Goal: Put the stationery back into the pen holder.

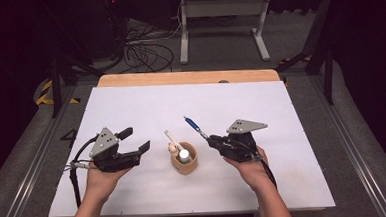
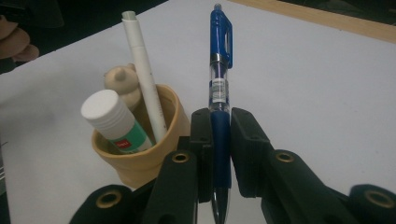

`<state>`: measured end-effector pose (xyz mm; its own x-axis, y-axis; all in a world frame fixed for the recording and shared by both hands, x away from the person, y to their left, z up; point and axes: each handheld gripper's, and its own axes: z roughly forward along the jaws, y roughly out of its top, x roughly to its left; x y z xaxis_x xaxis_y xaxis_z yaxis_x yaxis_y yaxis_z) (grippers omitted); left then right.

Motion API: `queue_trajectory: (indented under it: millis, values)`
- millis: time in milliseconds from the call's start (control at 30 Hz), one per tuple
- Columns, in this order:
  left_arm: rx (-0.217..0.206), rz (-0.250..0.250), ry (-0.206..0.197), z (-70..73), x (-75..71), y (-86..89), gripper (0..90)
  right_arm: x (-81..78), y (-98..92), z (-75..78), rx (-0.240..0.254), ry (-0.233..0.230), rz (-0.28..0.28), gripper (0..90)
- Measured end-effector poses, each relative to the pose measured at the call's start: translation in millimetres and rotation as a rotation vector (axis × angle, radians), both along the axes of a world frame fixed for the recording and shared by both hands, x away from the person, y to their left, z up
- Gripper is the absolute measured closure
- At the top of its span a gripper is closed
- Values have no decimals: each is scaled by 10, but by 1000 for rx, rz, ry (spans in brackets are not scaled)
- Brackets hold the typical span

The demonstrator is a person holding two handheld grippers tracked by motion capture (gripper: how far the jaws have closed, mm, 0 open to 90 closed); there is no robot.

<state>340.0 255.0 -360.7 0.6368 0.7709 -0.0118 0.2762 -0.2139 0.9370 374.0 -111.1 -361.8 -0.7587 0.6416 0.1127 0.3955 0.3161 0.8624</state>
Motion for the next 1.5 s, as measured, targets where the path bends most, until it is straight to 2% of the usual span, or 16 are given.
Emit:
queue_trajectory:
  millis: [200, 367, 567, 767, 1067, 1233, 1500]
  values:
    - [17, -6, -16, 9, -23, -58, 236, -53, 44, 71, 14, -2, 33, 805]
    - [48, -14, -33, 9, -44, -106, 237, -111, 118, 130, 20, -9, 68, 805]
    - [121, -21, -90, 30, -107, -202, 239, -170, 219, 168, 28, -5, 107, 804]
    - [183, -45, -119, 20, -145, -294, 239, -219, 326, 174, 28, 7, 149, 804]
    - [317, -64, -212, 18, -239, -423, 240, -262, 457, 165, 20, 37, 189, 804]
    - [442, -79, -308, -1, -311, -505, 271, -286, 524, 159, 13, 56, 212, 804]
    - [607, -114, -399, -87, -366, -608, 340, -321, 600, 150, 3, 72, 243, 804]
